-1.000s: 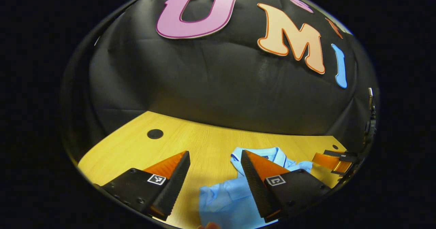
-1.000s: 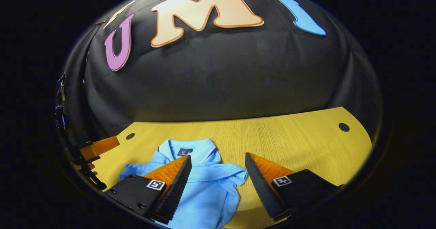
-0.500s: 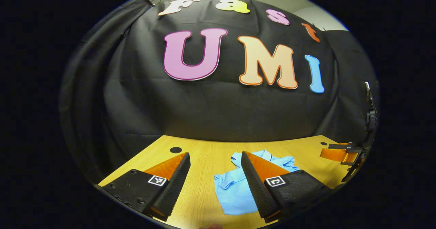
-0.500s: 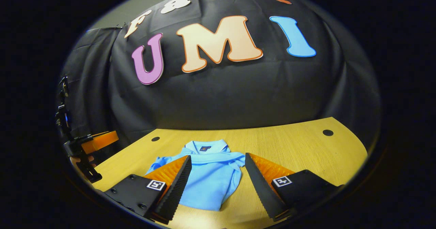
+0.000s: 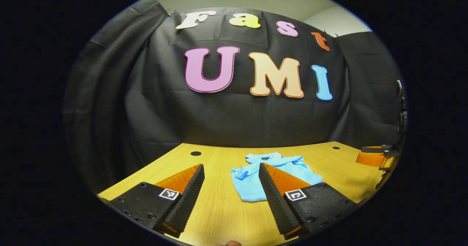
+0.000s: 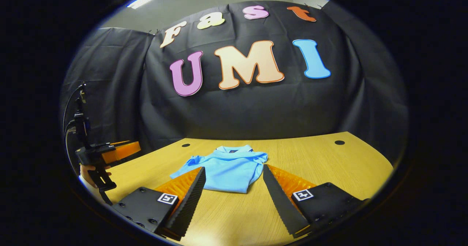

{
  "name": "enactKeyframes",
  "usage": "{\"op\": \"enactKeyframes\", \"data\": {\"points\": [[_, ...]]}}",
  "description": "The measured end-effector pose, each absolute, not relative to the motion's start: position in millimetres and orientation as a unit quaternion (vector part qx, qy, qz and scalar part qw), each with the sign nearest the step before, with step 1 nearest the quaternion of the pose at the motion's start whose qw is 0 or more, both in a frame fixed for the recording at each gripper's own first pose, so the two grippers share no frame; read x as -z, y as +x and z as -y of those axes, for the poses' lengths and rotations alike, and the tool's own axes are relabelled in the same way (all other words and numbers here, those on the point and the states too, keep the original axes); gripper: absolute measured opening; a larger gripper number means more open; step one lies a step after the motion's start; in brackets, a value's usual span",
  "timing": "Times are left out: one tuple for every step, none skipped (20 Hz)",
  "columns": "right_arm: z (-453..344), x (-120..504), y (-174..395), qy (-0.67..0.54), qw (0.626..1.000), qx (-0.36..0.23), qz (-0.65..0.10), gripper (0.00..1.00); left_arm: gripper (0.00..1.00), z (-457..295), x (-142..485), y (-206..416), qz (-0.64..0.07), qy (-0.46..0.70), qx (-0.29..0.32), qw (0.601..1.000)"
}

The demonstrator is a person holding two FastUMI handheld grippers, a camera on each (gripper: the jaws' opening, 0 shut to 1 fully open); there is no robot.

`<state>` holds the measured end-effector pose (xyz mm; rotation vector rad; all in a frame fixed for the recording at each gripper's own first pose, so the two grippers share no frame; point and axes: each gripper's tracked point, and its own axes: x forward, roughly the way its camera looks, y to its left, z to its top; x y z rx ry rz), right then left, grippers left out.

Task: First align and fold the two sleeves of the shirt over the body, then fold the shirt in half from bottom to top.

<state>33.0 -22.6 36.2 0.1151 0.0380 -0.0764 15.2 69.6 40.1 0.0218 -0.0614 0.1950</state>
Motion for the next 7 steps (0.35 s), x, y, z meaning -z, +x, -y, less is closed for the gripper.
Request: {"op": "enactKeyframes", "data": {"points": [[20.8,-40.3,24.3,0.061,0.997,0.036,-0.006,0.98,0.89,-69.6,-37.8,8.9,0.035,0.017,-0.099,0.994],[20.9,-43.6,18.3,0.065,0.997,0.038,0.008,0.98,0.89,-69.2,-38.2,3.2,0.040,0.020,-0.101,0.994],[21.0,-43.7,12.2,0.068,0.997,0.041,0.017,0.98,0.89,-66.6,-38.5,-1.2,0.046,0.021,-0.098,0.994],[22.7,-44.4,8.0,0.070,0.996,0.047,0.024,0.98,0.89,-63.2,-39.7,-5.1,0.052,0.018,-0.095,0.994],[23.5,-46.3,2.5,0.072,0.996,0.051,0.031,0.98,0.89,-61.2,-41.5,-8.9,0.057,0.015,-0.093,0.994],[24.9,-46.4,1.8,0.072,0.995,0.056,0.036,0.98,0.92,-58.6,-41.8,-11.5,0.058,0.014,-0.090,0.994],[23.7,-44.2,1.3,0.069,0.995,0.057,0.034,0.95,0.89,-57.5,-41.0,-13.5,0.058,0.015,-0.089,0.994]]}}
